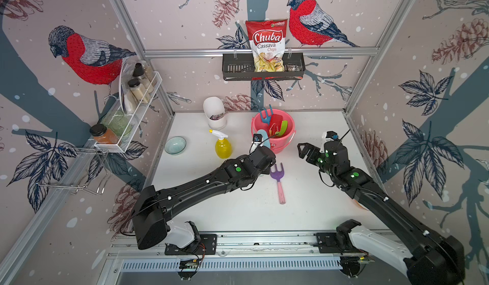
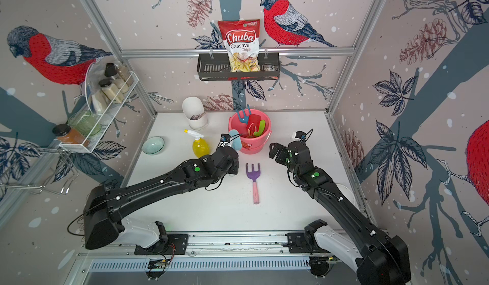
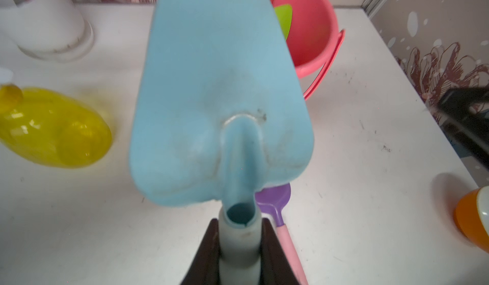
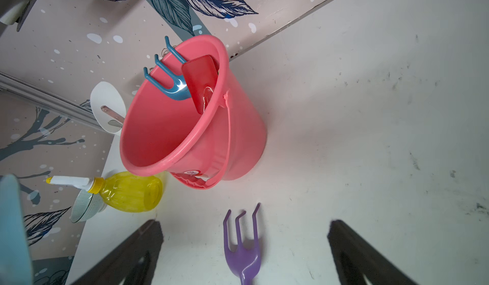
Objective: Organize the gardening tools
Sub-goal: Pick up the gardening tool from the center of the board, then place the gardening tool in the container.
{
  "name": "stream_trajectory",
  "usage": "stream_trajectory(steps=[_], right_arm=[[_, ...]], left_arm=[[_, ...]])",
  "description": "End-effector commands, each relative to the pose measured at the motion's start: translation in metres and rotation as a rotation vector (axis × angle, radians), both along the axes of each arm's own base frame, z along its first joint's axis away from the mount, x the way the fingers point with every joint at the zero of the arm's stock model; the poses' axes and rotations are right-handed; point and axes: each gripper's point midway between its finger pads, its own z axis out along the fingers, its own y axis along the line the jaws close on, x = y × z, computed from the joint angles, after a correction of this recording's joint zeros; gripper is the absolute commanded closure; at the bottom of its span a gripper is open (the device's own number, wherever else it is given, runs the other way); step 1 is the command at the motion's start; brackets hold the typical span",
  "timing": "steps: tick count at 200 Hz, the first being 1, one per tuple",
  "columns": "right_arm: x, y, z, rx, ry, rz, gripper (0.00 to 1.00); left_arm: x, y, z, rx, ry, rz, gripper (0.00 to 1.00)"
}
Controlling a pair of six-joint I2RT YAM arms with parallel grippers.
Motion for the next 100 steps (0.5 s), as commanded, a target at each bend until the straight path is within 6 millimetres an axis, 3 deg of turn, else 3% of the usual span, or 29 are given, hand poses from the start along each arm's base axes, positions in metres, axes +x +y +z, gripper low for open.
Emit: stream_trajectory(steps=[1,31,100], right_arm=[[-0.005,0.005,0.001,0.017,0.001,0.029,0.00],[-0.010,0.005,0.002,0.028,-0.008,0.035,0.00],[-0.024,0.021,-0.009,0.085,0.028,0.125,0.00]], left_arm=[[0.020,-0.005,0.049,0.028,-0.226,-0.019,1.00],[0.033,-0.008,0.090,-0.050,-0.422,-0.047,1.00],[0.081,-0.010,0.136,-0.163,-0.706,-0.130,1.00]])
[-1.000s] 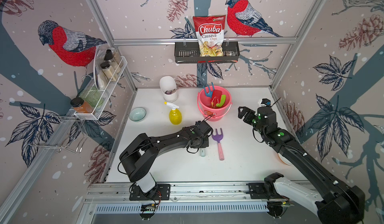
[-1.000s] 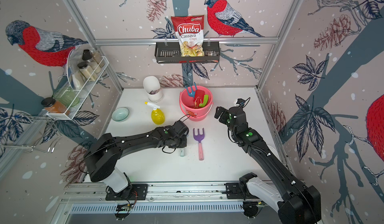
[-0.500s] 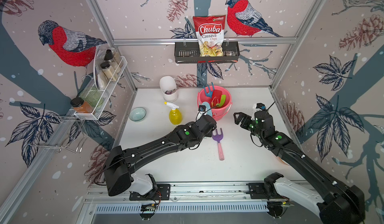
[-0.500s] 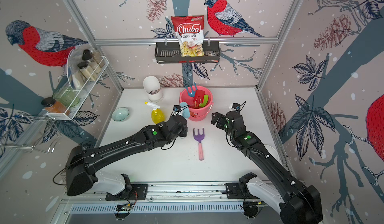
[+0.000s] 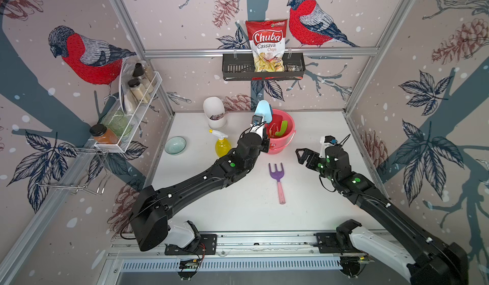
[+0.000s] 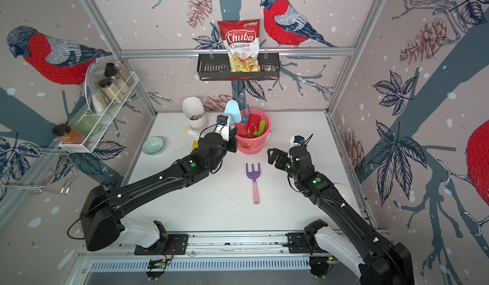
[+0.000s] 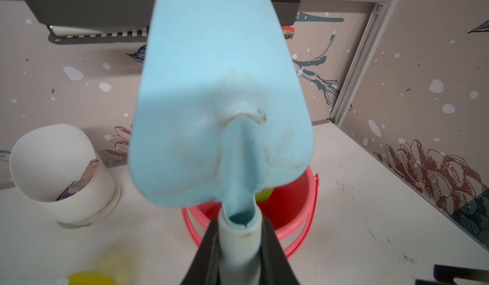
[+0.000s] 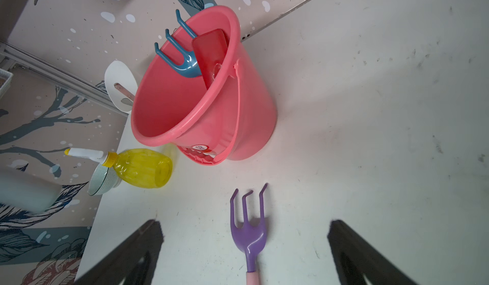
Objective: Organize the gardening tools
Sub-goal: Place the gardening tool in the container.
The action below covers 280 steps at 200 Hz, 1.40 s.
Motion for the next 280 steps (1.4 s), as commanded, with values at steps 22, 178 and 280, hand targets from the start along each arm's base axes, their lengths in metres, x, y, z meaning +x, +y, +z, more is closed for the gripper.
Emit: stream_trajectory(steps=[22,178,280], right_arm=[[-0.011,0.016,-0.001,0.047,0.024,0.070,0.00],[-0.039,0.036,-0.017,0.032,0.085,0.179,0.00],[-0.039,0.043,-0.022,0.025,0.107,0.196,0.00]], left_arm=[[0.018,-0.014,0.050,-0.114,-0.270,-0.132,1.00],[0.073,-0.037,-0.035,-0.143,-0.345,-0.135,1.00],[0.091,-0.032,-0.049,-0.124,-0.335,-0.113,0.55]])
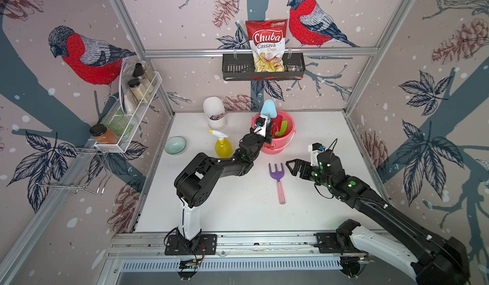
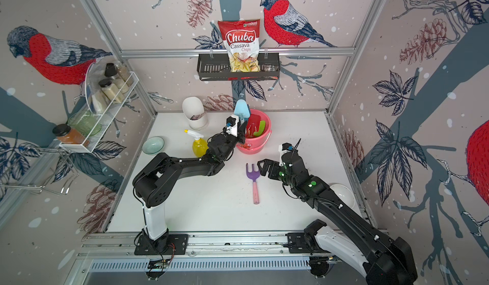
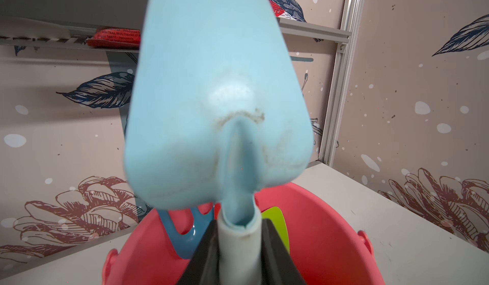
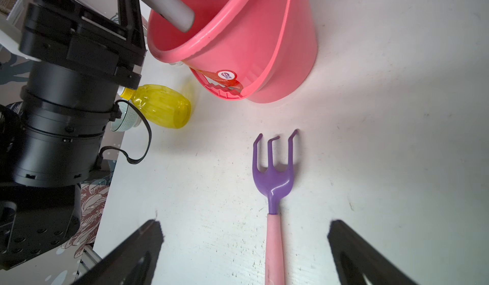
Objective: Organize the gardening tools
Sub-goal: Place the gardening tool in the container, then pick up the gardening tool from the center of the board.
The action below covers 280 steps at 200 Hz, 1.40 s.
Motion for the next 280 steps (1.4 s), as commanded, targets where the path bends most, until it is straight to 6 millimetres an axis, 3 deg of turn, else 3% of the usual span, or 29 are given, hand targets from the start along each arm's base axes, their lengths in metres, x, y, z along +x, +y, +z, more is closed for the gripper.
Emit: stream_trajectory(steps=[1,22,112,150,186,228,280], right_arm=[[0.000,0.003,0.003,0.011,-0.003,0.004,0.00],[0.000,0.004,0.000,0.010,0.004,0.005,0.00],[-0.003,0.009,-0.009,-0.001,0.031,0.020,0.00],[-0.007,0.013,-0.027,-0.039,0.078,0.038,0.00],[-0.015,0.023,-0.051,-0.114,0.152,0.084,0.00],[-0.034,0.037,-0.086,-0.240,0.251,0.162,0.00],[-0.047,0.047,-0.131,-0.421,0.346,0.213,0.05]], left_arm=[[0.002,0.005,0.017,-0.029,-0.058,0.012,0.54],[0.001,0.007,0.018,-0.030,-0.062,0.016,0.42],[-0.005,0.015,0.034,-0.048,-0.088,0.026,0.26],[-0.020,0.025,0.053,-0.090,-0.069,0.010,0.18],[-0.054,0.041,0.045,-0.092,0.019,-0.038,0.02],[-0.083,0.074,0.024,-0.029,0.178,0.027,0.01],[-0.131,0.108,-0.009,-0.014,0.323,0.026,0.01]])
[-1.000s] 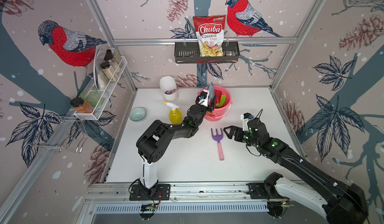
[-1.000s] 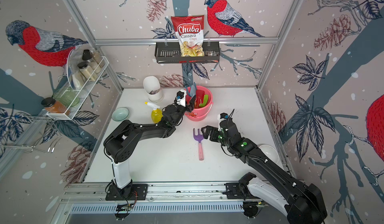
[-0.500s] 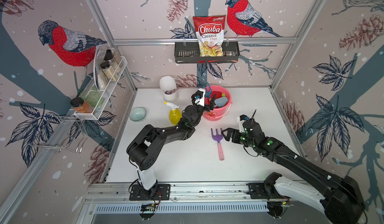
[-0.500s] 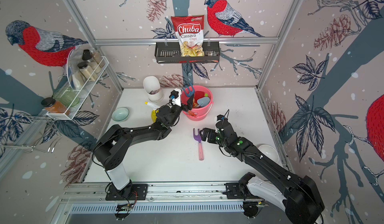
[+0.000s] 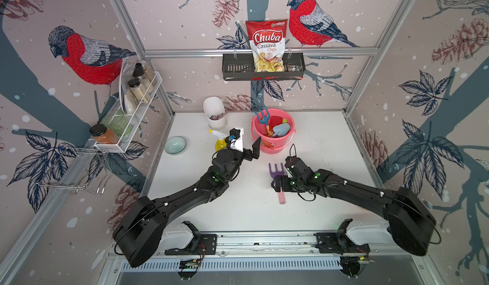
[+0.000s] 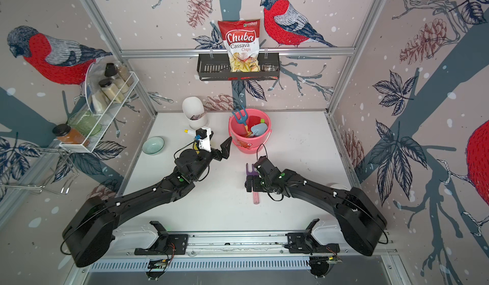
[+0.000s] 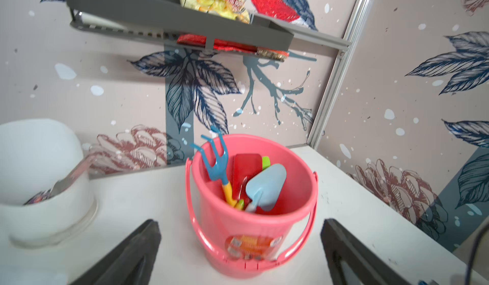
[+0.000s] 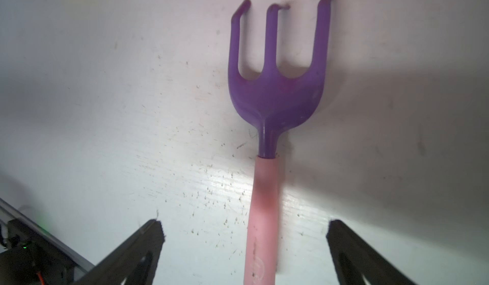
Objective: Organize the gardening tools
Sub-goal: Pick up the gardening tool from the center of the board.
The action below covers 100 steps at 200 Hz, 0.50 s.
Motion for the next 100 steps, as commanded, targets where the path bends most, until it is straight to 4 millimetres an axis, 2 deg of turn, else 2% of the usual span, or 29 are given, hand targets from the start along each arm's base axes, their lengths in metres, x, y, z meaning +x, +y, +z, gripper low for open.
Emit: stream_trajectory(steps=[1,40,79,100], right_arm=[[-0.002,-0.004,-0.014,-0.090,0.008,0.015,0.05],[0.002,0.001,-0.029,-0.140,0.027,0.023,0.14],[0.006,0.003,-0.038,-0.195,0.047,0.028,0.27],[0.004,0.000,-0.045,-0.241,0.058,0.033,0.40]], left_arm=[[-0.015,0.011,-0.026,0.038,0.104,0.002,0.01],[-0.037,0.028,-0.026,0.017,0.125,-0.008,0.01],[-0.044,0.040,-0.020,0.028,0.109,0.022,0.01],[-0.043,0.043,-0.021,0.038,0.115,0.034,0.01]])
